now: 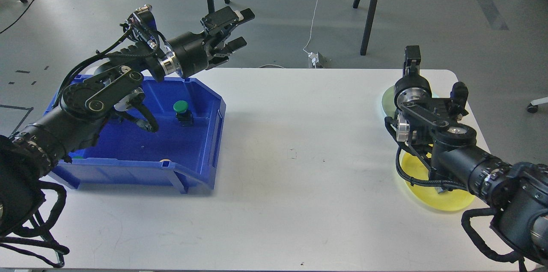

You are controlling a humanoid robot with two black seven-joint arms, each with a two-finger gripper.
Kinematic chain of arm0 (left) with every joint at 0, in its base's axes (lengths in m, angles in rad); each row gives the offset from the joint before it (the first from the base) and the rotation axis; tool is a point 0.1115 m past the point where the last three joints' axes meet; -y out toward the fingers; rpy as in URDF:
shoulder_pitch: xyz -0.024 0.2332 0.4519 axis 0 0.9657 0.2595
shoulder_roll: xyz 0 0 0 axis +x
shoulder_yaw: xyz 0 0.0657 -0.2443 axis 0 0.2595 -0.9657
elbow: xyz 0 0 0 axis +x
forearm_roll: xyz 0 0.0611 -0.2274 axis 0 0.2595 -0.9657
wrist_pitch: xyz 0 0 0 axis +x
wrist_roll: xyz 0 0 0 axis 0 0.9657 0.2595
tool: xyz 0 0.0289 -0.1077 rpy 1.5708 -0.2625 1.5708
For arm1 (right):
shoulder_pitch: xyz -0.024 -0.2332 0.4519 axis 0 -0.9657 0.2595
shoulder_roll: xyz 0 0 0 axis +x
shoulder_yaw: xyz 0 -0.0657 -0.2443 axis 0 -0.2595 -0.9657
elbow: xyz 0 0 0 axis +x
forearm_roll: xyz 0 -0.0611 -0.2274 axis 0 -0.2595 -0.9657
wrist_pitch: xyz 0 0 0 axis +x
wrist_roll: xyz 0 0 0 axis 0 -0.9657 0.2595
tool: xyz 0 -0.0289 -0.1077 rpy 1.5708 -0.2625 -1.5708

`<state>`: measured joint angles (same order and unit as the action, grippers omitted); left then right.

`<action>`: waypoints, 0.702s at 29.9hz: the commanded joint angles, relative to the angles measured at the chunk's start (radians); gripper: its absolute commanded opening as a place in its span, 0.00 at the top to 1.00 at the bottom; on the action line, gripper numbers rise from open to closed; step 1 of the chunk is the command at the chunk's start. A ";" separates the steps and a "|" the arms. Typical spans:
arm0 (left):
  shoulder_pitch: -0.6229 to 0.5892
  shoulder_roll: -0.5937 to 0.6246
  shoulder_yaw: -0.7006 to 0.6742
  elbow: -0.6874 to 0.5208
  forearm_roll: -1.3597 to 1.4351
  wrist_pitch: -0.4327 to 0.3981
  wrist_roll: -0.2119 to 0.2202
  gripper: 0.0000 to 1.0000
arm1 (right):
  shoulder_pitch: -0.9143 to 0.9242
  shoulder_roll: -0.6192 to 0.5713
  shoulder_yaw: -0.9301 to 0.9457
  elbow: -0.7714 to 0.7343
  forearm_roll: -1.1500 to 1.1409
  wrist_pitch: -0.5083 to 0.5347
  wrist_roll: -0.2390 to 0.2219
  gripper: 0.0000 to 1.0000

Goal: Pass button and place on color plate

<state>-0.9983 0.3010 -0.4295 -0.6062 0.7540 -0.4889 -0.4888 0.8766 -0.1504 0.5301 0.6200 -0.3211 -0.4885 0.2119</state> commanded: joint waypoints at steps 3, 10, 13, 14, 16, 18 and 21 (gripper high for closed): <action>-0.006 0.119 -0.029 0.008 -0.283 0.000 0.000 0.02 | -0.056 -0.090 0.154 0.276 0.046 0.149 0.003 0.01; 0.010 0.184 -0.035 0.009 -0.347 0.000 0.000 0.01 | -0.054 -0.245 0.168 0.395 0.391 0.580 0.047 0.01; 0.032 0.198 -0.067 0.006 -0.357 0.000 0.000 0.01 | -0.059 -0.294 0.148 0.383 0.447 0.822 0.052 0.01; 0.039 0.198 -0.092 0.005 -0.364 0.000 0.000 0.01 | -0.065 -0.302 0.142 0.383 0.445 0.878 0.052 0.01; 0.053 0.199 -0.153 0.005 -0.381 0.000 0.000 0.01 | -0.067 -0.313 0.114 0.383 0.445 0.952 0.052 0.01; 0.061 0.198 -0.208 0.005 -0.390 0.000 0.000 0.01 | -0.071 -0.322 0.085 0.383 0.447 0.977 0.050 0.01; 0.066 0.198 -0.224 -0.001 -0.390 0.000 0.000 0.01 | -0.068 -0.330 0.059 0.380 0.445 0.977 0.049 0.01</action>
<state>-0.9396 0.4991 -0.6301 -0.6017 0.3658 -0.4884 -0.4888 0.8064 -0.4717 0.6166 1.0031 0.1252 0.4774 0.2633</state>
